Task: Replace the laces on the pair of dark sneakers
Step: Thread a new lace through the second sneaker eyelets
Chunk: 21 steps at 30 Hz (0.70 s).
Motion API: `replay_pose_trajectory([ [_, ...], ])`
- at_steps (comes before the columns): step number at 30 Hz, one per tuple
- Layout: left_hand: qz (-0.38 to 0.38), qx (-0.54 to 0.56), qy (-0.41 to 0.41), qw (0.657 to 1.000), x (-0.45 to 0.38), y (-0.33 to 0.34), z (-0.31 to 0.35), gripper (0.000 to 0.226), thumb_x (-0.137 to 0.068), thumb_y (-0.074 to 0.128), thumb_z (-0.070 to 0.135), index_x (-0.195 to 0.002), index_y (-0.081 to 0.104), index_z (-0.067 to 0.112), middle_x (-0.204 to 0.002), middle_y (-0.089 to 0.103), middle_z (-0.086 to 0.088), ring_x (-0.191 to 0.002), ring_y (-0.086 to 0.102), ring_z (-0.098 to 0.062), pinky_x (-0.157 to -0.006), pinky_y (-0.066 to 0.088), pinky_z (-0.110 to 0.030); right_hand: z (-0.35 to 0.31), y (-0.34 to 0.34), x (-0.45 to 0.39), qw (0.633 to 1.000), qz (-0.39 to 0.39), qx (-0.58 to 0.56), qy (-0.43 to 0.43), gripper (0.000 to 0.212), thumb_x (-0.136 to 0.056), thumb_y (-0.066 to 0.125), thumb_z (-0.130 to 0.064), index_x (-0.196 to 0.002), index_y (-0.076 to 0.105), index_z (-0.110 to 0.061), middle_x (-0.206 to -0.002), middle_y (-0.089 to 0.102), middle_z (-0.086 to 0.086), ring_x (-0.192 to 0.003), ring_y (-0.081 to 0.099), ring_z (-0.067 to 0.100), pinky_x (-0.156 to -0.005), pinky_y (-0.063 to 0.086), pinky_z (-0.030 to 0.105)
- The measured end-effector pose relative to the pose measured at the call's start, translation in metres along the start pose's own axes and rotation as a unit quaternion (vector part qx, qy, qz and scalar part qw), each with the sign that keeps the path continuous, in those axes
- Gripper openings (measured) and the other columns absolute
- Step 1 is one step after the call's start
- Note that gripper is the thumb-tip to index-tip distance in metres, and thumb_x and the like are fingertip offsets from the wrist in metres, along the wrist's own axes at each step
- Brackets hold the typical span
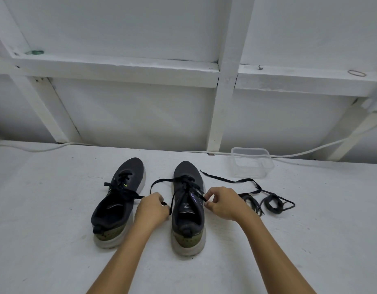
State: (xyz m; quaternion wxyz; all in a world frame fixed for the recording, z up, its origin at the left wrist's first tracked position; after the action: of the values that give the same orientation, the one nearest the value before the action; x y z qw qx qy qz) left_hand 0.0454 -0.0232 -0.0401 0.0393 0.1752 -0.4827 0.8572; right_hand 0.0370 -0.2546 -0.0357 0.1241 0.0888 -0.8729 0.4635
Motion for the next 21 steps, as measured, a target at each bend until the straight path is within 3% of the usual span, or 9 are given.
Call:
replay_pose_trajectory([
  [4, 0.167, 0.042, 0.143, 0.975, 0.003, -0.028, 0.027, 0.019, -0.097, 0.055, 0.023, -0.109, 0.070, 0.021, -0.093, 0.068, 0.003, -0.083, 0.061, -0.019, -0.073, 0.050, -0.031, 0.003, 0.000, 0.001, 1.000, 0.006, 0.004, 0.004, 0.007, -0.095, 0.065, -0.038, -0.089, 0.065, -0.037, -0.079, 0.063, -0.012, -0.071, 0.057, 0.002, -0.057, 0.037, 0.021],
  [6, 0.169, 0.049, 0.246, 0.953, 0.003, -0.034, 0.050, 0.020, -0.098, 0.058, 0.025, -0.113, 0.070, 0.024, -0.102, 0.065, 0.005, -0.084, 0.060, -0.015, -0.076, 0.049, -0.030, 0.003, 0.000, 0.002, 1.000, 0.004, 0.002, 0.006, 0.008, -0.096, 0.064, -0.037, -0.089, 0.064, -0.035, -0.079, 0.065, -0.010, -0.070, 0.060, 0.004, -0.057, 0.041, 0.022],
  [8, 0.110, 0.023, 0.305, 0.946, -0.002, -0.032, 0.070, 0.027, -0.099, 0.058, 0.028, -0.124, 0.068, 0.028, -0.116, 0.059, 0.007, -0.093, 0.056, -0.012, -0.084, 0.047, -0.030, 0.003, 0.000, 0.003, 1.000, 0.002, -0.016, 0.009, 0.011, -0.098, 0.061, -0.037, -0.087, 0.061, -0.034, -0.074, 0.071, -0.005, -0.062, 0.065, 0.007, -0.058, 0.047, 0.023],
  [10, 0.047, -0.055, 0.312, 0.947, -0.012, -0.027, 0.081, 0.030, -0.099, 0.057, 0.028, -0.127, 0.067, 0.030, -0.126, 0.056, 0.009, -0.108, 0.054, -0.013, -0.094, 0.046, -0.032, 0.003, 0.001, 0.005, 0.999, -0.004, -0.030, 0.012, 0.013, -0.100, 0.058, -0.035, -0.087, 0.058, -0.034, -0.069, 0.074, -0.004, -0.052, 0.066, 0.006, -0.056, 0.048, 0.024],
  [12, 0.023, -0.123, 0.296, 0.947, -0.018, -0.023, 0.085, 0.024, -0.097, 0.059, 0.027, -0.117, 0.072, 0.031, -0.124, 0.059, 0.011, -0.115, 0.055, -0.017, -0.095, 0.048, -0.037, 0.003, -0.001, 0.007, 0.999, -0.003, -0.035, 0.011, 0.013, -0.100, 0.057, -0.034, -0.088, 0.057, -0.034, -0.069, 0.075, -0.006, -0.050, 0.067, 0.006, -0.056, 0.049, 0.024],
  [15, 0.058, -0.127, 0.286, 0.948, -0.021, -0.025, 0.086, 0.016, -0.098, 0.057, 0.025, -0.105, 0.071, 0.027, -0.112, 0.064, 0.009, -0.106, 0.058, -0.019, -0.082, 0.047, -0.033, 0.004, -0.006, 0.010, 0.999, 0.007, -0.045, 0.014, 0.013, -0.100, 0.058, -0.034, -0.087, 0.058, -0.034, -0.072, 0.074, -0.005, -0.057, 0.066, 0.007, -0.058, 0.049, 0.024],
  [19, 0.148, -0.064, 0.229, 0.960, -0.027, -0.040, 0.067, 0.013, -0.099, 0.054, 0.020, -0.106, 0.065, 0.019, -0.106, 0.068, 0.001, -0.096, 0.059, -0.022, -0.072, 0.041, -0.030, 0.006, -0.016, 0.015, 0.999, 0.034, -0.042, -0.001, 0.011, -0.093, 0.062, -0.034, -0.082, 0.062, -0.036, -0.080, 0.067, -0.010, -0.069, 0.060, 0.003, -0.059, 0.042, 0.021],
  [21, 0.121, -0.104, 0.204, 0.966, -0.028, -0.040, 0.056, 0.020, -0.098, 0.051, 0.019, -0.114, 0.063, 0.020, -0.108, 0.065, -0.001, -0.094, 0.058, -0.023, -0.071, 0.043, -0.032, 0.005, -0.020, 0.015, 0.997, 0.043, -0.069, -0.007, 0.010, -0.089, 0.061, -0.032, -0.080, 0.062, -0.033, -0.088, 0.068, -0.013, -0.068, 0.058, 0.001, -0.059, 0.041, 0.020],
])
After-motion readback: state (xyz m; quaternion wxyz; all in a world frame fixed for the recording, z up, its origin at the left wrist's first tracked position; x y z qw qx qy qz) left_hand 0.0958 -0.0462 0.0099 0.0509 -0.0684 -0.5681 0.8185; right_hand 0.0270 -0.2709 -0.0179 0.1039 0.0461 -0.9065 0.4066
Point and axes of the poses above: each hand's wrist, its own x-axis away from the middle knuckle, its own y-axis out of the palm, z = x × y, the point moved 4 cm from there along -x, towards the middle knuckle
